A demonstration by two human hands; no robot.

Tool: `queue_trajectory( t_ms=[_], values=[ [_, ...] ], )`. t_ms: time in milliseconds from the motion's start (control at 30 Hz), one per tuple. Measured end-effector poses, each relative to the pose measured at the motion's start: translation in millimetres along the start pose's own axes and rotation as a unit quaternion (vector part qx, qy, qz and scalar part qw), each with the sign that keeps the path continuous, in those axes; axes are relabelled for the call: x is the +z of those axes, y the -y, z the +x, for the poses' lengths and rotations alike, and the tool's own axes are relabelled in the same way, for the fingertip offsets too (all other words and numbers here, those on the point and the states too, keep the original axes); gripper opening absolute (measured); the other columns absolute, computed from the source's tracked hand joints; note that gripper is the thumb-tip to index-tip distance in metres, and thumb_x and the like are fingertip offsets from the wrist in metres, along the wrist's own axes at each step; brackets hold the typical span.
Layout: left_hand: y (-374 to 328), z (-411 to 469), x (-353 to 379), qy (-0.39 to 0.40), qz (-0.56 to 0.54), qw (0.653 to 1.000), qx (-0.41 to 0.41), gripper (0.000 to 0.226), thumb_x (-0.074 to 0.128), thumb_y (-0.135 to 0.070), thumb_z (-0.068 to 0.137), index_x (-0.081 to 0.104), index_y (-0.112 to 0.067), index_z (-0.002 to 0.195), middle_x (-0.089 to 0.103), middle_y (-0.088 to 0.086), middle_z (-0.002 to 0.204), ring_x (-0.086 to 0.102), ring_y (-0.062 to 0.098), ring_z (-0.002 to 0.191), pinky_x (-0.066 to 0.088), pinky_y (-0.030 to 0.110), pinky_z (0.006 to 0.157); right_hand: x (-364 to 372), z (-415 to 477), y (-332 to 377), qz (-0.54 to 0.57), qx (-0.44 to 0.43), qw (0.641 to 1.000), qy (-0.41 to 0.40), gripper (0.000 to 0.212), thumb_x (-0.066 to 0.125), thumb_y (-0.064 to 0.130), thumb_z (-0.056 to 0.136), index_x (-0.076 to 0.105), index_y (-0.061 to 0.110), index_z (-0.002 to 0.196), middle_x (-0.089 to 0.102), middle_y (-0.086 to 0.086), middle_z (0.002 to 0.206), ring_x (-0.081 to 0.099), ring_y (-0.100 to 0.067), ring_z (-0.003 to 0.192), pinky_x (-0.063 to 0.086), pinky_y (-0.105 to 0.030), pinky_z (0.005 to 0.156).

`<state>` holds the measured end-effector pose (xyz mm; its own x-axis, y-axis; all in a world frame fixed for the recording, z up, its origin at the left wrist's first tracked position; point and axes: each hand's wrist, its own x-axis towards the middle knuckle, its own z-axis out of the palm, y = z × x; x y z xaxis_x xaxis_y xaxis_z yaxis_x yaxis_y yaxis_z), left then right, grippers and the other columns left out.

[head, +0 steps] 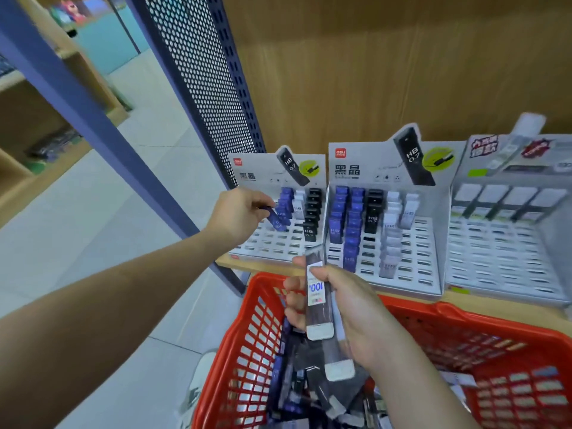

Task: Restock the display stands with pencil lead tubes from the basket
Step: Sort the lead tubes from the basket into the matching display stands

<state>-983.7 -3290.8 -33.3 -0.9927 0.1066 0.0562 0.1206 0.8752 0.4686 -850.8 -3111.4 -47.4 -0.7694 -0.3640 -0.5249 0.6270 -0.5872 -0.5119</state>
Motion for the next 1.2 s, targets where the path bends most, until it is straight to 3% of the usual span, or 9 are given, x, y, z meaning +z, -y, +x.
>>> queue_trajectory(
  t_ms=[167, 300, 433, 533, 633, 733, 833, 967, 1200],
  values=[
    [-0.3, 4.4, 5.3, 0.005, 0.011, 1.000, 0.016, 0.020, 0.065, -0.009, 0.088, 0.074, -0.016, 0.103, 0.070, -0.004, 0.092, 0.064, 0.014, 0.088, 0.043, 0.018, 0.079, -1.3, -0.9, 3.5, 0.020, 0.004, 1.000, 0.002, 0.026, 0.048, 0.013, 0.100, 0.068, 0.007, 0.116, 0.071, -0.021, 0.087, 0.067, -0.028, 0.065, 0.060, -0.039, 0.062],
    [-5.7, 6.3, 3.8, 0.015, 0.027, 1.000, 0.009, 0.026, 0.062, -0.010, 0.087, 0.071, -0.022, 0.107, 0.068, -0.002, 0.089, 0.062, 0.016, 0.084, 0.041, 0.018, 0.074, -2.1, 2.0, 4.7, -0.003, -0.015, 1.000, -0.019, 0.025, 0.050, 0.012, 0.098, 0.067, 0.010, 0.116, 0.071, -0.014, 0.084, 0.057, -0.018, 0.056, 0.047, -0.025, 0.046],
    [-10.8, 1.1, -7.2, 0.134, 0.125, 0.983, -0.001, 0.035, 0.061, -0.014, 0.082, 0.068, -0.025, 0.114, 0.067, -0.002, 0.085, 0.062, 0.019, 0.085, 0.044, 0.023, 0.070, -5.5, 8.0, 6.5, -0.072, -0.077, 0.991, -0.082, 0.025, 0.059, 0.003, 0.092, 0.065, 0.015, 0.112, 0.076, -0.012, 0.097, 0.049, -0.011, 0.055, 0.035, -0.020, 0.042],
    [-8.9, -11.8, -2.7, 0.211, 0.252, 0.943, 0.043, 0.053, 0.058, -0.017, 0.083, 0.050, -0.027, 0.135, 0.068, 0.006, 0.110, 0.060, 0.025, 0.099, 0.042, 0.024, 0.071, -6.6, 8.3, 5.7, -0.079, -0.082, 0.989, -0.095, 0.026, 0.065, 0.003, 0.088, 0.067, 0.015, 0.110, 0.071, -0.019, 0.110, 0.050, -0.011, 0.057, 0.035, -0.020, 0.042],
    [-5.7, -17.9, 7.2, 0.248, 0.293, 0.921, 0.068, 0.065, 0.055, -0.013, 0.082, 0.037, -0.031, 0.142, 0.062, 0.008, 0.120, 0.057, 0.028, 0.105, 0.041, 0.026, 0.071, -6.4, 8.4, 4.3, -0.079, -0.078, 0.989, -0.094, 0.026, 0.059, 0.001, 0.092, 0.065, 0.015, 0.113, 0.075, -0.012, 0.102, 0.050, -0.010, 0.056, 0.035, -0.019, 0.041],
    [-6.0, -12.4, 9.1, 0.188, 0.248, 0.946, 0.093, 0.047, 0.055, -0.014, 0.086, 0.049, -0.027, 0.131, 0.067, 0.006, 0.104, 0.060, 0.029, 0.098, 0.040, 0.026, 0.069, -7.1, 8.0, 4.7, -0.094, -0.087, 0.987, -0.101, 0.023, 0.058, 0.003, 0.093, 0.066, 0.016, 0.109, 0.076, -0.009, 0.100, 0.051, -0.010, 0.057, 0.036, -0.020, 0.042],
    [-9.0, -5.2, 6.8, 0.115, 0.105, 0.986, 0.054, 0.029, 0.066, -0.018, 0.085, 0.057, -0.026, 0.111, 0.065, 0.002, 0.074, 0.062, 0.025, 0.075, 0.039, 0.026, 0.058, -12.7, 10.0, 4.6, -0.167, -0.104, 0.972, -0.131, 0.020, 0.061, 0.011, 0.094, 0.067, 0.023, 0.109, 0.073, -0.005, 0.093, 0.054, -0.010, 0.060, 0.038, -0.021, 0.044],
    [-8.7, 1.4, 6.3, 0.014, -0.037, 0.999, -0.001, 0.010, 0.070, -0.013, 0.085, 0.066, -0.021, 0.089, 0.066, 0.001, 0.078, 0.060, 0.021, 0.070, 0.049, 0.026, 0.062, -20.5, 13.2, -3.3, -0.256, -0.111, 0.949, -0.148, 0.019, 0.058, 0.023, 0.099, 0.063, 0.030, 0.117, 0.067, 0.003, 0.096, 0.060, -0.011, 0.077, 0.043, -0.020, 0.049],
    [-3.1, -1.0, 11.6, 0.033, 0.038, 0.998, 0.036, 0.014, 0.066, -0.014, 0.088, 0.072, -0.015, 0.101, 0.068, 0.001, 0.090, 0.059, 0.018, 0.083, 0.043, 0.023, 0.073, -22.7, 15.7, -8.7, -0.288, -0.087, 0.944, -0.132, 0.019, 0.054, 0.020, 0.100, 0.061, 0.034, 0.109, 0.062, -0.001, 0.081, 0.055, -0.011, 0.069, 0.043, -0.021, 0.051]
  ],
)
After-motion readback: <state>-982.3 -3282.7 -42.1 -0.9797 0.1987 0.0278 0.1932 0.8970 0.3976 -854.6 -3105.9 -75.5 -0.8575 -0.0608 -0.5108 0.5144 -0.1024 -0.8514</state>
